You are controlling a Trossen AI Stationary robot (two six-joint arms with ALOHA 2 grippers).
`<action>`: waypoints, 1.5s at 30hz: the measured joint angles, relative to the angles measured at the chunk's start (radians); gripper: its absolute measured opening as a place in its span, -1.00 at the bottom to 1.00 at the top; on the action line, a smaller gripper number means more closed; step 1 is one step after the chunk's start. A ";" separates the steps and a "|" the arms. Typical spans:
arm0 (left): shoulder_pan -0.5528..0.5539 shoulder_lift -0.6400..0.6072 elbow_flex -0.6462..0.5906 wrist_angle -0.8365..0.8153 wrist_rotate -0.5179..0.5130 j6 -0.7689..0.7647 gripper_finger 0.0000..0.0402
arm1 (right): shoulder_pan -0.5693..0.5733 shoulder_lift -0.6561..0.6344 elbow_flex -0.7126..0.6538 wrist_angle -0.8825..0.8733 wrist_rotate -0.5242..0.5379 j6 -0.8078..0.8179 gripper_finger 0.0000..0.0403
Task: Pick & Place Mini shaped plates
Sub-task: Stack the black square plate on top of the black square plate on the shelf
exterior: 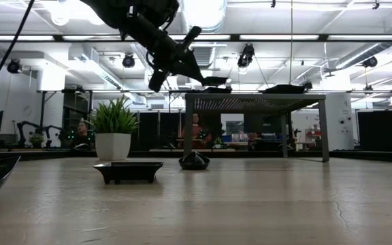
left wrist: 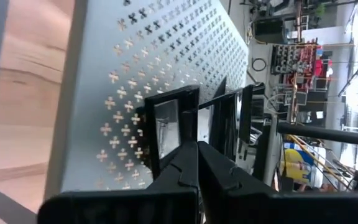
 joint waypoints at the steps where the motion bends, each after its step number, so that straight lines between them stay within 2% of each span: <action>1: 0.000 0.000 -0.006 0.000 0.000 -0.001 -1.00 | 0.000 0.000 0.000 0.000 0.000 -0.002 0.00; 21: 0.004 0.031 -0.026 0.061 -0.012 -0.020 -1.00 | 0.000 0.000 -0.004 -0.001 0.000 -0.009 0.00; 45: 0.004 0.031 -0.026 0.030 0.004 -0.021 -1.00 | 0.000 0.000 -0.004 -0.002 0.000 -0.010 0.00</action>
